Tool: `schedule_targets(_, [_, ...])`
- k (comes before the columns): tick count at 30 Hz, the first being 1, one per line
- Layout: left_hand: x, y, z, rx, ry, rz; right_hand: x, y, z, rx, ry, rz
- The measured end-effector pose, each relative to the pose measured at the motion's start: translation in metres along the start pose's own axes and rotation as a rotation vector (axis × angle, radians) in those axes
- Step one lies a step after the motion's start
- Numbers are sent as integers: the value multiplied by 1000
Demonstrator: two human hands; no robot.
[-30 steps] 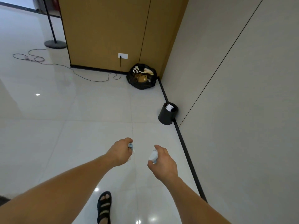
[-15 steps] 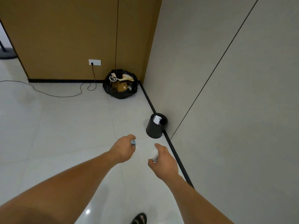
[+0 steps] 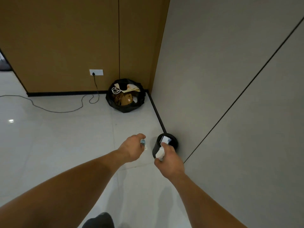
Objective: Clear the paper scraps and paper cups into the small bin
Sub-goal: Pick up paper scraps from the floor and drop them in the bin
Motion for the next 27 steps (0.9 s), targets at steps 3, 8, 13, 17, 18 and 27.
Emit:
schedule_targets(3, [11, -58, 10, -13, -20, -45, 18, -48, 16, -35, 4, -1])
schedule_targets(8, [20, -172, 16, -58, -29, -150, 37, -134, 52, -141, -19, -18])
schedule_targets(13, [28, -286, 23, -86, -53, -259, 60, -213, 85, -241, -60, -4])
schedule_targets(17, [17, -363, 26, -76, -125, -365, 63, -265, 114, -296, -121, -8])
schedule_targets(18, [11, -379, 25, -68, -133, -388, 61, -276, 123, -308, -133, -13])
schedule_targets(27, [-74, -539, 2, 3, -165, -467, 2, -408, 249, -375, -283, -165])
Point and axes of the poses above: each hand's wrist, its own y-axis away from the middle knuckle, its own x-axis out of the back of the hand, z = x × y, the point moved 9 cm from there along -y, towards the middle knuckle, and after that the axes turned 15 degrees about -z, right-handed, at the moved point
